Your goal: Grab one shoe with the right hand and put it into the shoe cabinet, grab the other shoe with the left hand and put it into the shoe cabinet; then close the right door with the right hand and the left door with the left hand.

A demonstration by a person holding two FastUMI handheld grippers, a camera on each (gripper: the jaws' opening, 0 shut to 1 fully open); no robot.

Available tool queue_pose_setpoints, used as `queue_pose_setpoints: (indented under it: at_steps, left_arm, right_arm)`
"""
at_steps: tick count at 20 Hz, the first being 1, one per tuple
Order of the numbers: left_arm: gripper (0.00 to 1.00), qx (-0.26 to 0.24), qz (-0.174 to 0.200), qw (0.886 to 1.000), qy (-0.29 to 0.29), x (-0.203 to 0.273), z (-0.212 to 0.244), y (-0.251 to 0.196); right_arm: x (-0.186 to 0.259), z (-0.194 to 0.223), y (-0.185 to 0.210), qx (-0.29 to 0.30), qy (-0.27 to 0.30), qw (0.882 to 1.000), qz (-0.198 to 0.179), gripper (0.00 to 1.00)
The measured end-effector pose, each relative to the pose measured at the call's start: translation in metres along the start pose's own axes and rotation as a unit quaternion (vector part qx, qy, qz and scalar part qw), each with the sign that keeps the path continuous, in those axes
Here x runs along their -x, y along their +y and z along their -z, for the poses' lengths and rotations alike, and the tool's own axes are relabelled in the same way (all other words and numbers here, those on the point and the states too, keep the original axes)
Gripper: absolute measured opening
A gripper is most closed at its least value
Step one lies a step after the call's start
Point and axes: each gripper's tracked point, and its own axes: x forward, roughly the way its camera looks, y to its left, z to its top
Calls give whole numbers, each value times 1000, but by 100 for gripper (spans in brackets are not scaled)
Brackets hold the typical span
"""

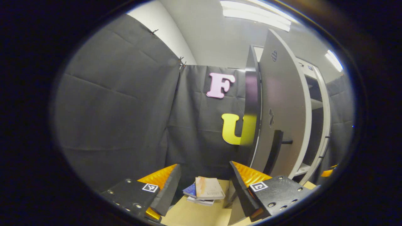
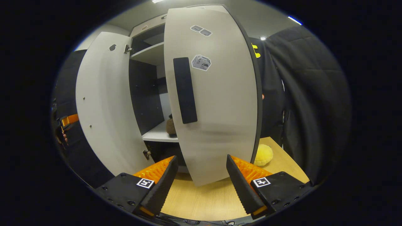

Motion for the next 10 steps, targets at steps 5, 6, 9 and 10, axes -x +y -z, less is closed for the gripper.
queue_pose_setpoints:
  at_steps: [5,6,9,10]
  left_arm:
    - [89,4,63,998,18,-5,5,-16]
    - [89,12,76,997,18,-5,4,-20]
    - [89,37,108,993,19,-2,2,-29]
    - [89,43,117,992,18,-1,-1,-31]
  right_arm:
    - [11,12,-7,-4,8,1000,11,98]
    - [13,14,-8,-5,9,1000,15,98]
    - [22,15,-13,-19,3,1000,19,98]
    - [25,15,-14,-24,-2,999,21,98]
